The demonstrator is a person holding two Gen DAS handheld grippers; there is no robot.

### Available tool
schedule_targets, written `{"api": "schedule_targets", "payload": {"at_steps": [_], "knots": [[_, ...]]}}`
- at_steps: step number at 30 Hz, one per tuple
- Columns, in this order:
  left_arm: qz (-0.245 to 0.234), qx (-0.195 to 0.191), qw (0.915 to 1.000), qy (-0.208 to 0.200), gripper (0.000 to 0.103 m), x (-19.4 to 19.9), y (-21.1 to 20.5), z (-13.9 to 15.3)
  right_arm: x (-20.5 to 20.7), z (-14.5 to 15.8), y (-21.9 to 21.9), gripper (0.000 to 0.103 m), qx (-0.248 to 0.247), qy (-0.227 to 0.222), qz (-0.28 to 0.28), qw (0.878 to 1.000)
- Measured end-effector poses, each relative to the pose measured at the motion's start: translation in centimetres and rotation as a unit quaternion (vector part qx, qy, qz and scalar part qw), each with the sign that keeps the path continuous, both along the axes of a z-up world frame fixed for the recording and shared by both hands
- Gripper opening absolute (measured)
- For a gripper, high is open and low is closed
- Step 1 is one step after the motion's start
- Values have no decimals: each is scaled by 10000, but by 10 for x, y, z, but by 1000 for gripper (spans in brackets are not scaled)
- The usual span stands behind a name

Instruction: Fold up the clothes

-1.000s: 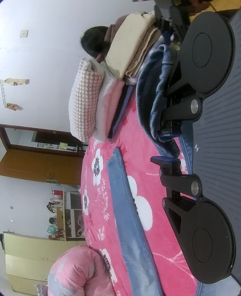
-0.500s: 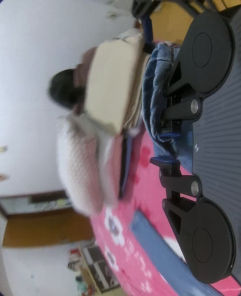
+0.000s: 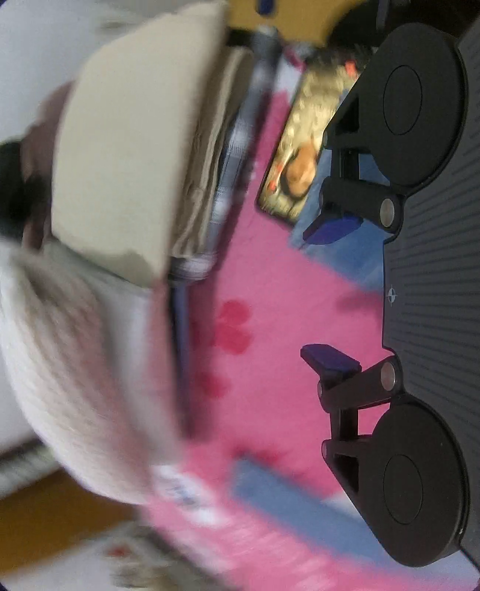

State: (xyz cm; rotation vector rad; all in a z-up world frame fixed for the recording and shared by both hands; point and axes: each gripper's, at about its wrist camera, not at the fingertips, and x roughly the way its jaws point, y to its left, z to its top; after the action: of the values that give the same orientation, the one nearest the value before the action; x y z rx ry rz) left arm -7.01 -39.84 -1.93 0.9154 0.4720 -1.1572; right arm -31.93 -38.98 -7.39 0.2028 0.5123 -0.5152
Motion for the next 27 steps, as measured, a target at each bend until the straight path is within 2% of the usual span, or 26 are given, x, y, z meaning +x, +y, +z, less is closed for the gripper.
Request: {"api": "schedule_targets", "payload": {"at_steps": [2, 7, 10, 13, 15, 17, 19, 22, 24, 25, 26, 27], "knots": [[-47, -26, 9995, -321, 64, -6, -9, 12, 1, -1, 2, 102, 20, -23, 12, 10000], [302, -434, 9985, -139, 66, 4, 21, 48, -5, 0, 4, 102, 218, -257, 19, 9994], [720, -559, 9946, -502, 66, 22, 73, 76, -7, 3, 5, 102, 373, -446, 76, 9983], [1514, -617, 9801, -1125, 66, 53, 147, 117, -5, 8, 9, 102, 388, -661, 259, 9967], [2267, -662, 9596, -1531, 68, 76, 204, 149, -1, 14, 14, 102, 358, -809, 411, 9952], [3063, -704, 9291, -1947, 69, 94, 268, 179, 7, 20, 19, 102, 326, -950, 638, 9929], [3792, -776, 8917, -2348, 73, 101, 333, 205, 17, 26, 26, 102, 303, -1049, 890, 9900], [4634, -857, 8295, -2998, 78, 96, 419, 234, 43, 34, 44, 102, 248, -1044, 1321, 9854], [5079, -936, 7954, -3172, 85, 89, 463, 239, 60, 40, 59, 101, 181, -1021, 1607, 9816], [5273, -986, 7863, -3066, 85, 86, 485, 234, 69, 42, 68, 101, 146, -1012, 1765, 9790], [5407, -1018, 7835, -2887, 85, 85, 500, 226, 80, 44, 78, 100, 138, -997, 1953, 9756], [5505, -1035, 7845, -2660, 85, 84, 511, 211, 89, 44, 86, 100, 163, -961, 2086, 9731]]}}
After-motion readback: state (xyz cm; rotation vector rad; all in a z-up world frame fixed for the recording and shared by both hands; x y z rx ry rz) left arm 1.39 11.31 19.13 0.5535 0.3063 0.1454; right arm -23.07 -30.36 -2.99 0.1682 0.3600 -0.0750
